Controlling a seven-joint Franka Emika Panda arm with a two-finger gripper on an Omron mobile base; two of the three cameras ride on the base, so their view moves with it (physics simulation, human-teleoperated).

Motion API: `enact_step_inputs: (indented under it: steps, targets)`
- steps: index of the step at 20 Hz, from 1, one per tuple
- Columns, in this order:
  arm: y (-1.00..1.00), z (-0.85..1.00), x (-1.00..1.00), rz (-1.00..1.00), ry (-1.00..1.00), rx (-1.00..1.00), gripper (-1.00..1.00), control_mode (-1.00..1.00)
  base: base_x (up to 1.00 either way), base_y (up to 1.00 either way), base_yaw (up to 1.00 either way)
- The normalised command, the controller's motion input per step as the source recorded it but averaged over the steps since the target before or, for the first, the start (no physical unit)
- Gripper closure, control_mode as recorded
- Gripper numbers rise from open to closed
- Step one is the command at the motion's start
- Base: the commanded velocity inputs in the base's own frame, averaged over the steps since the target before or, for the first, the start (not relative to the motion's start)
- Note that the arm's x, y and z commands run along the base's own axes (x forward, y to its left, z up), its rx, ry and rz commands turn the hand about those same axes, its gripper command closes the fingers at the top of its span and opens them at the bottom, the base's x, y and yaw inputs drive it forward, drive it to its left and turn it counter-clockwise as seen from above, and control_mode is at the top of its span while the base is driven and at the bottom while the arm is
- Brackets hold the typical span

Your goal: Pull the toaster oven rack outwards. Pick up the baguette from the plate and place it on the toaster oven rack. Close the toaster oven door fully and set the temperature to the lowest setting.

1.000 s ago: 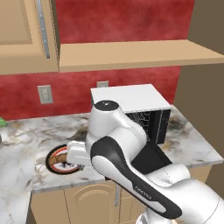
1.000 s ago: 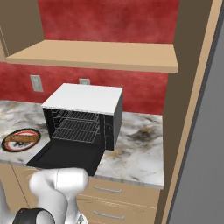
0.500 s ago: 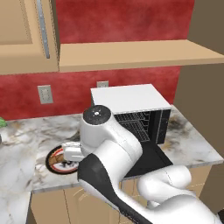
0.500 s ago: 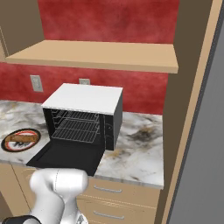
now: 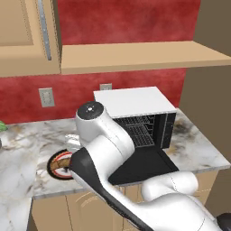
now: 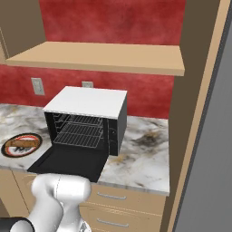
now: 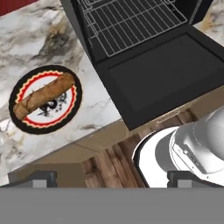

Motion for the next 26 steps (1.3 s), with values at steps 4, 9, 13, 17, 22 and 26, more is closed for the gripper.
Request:
enact_step_inputs:
  steps: [4,9,13,17,22,26]
  targets:
    - [0.00,-0.02,0.41,-0.16,0.04,0.00,-1.00,-1.00,0.00,0.00,0.00]
    - [0.00,-0.09,0.43,-0.12,0.05,0.01,-1.00,-1.00,0.00,0.00,0.00]
    - [0.00,-0.30,0.28,-0.08,0.03,0.02,-1.00,-1.00,0.00,0.00,0.00]
    - [0.00,-0.40,0.24,-0.08,0.11,0.06,-1.00,-1.00,0.00,0.00,0.00]
    - [0.00,-0.30,0.20,-0.08,0.11,0.12,-1.00,-1.00,0.00,0.00,0.00]
    - [0.03,-0.19,0.26,-0.10,0.03,0.05,-1.00,-1.00,0.00,0.00,0.00]
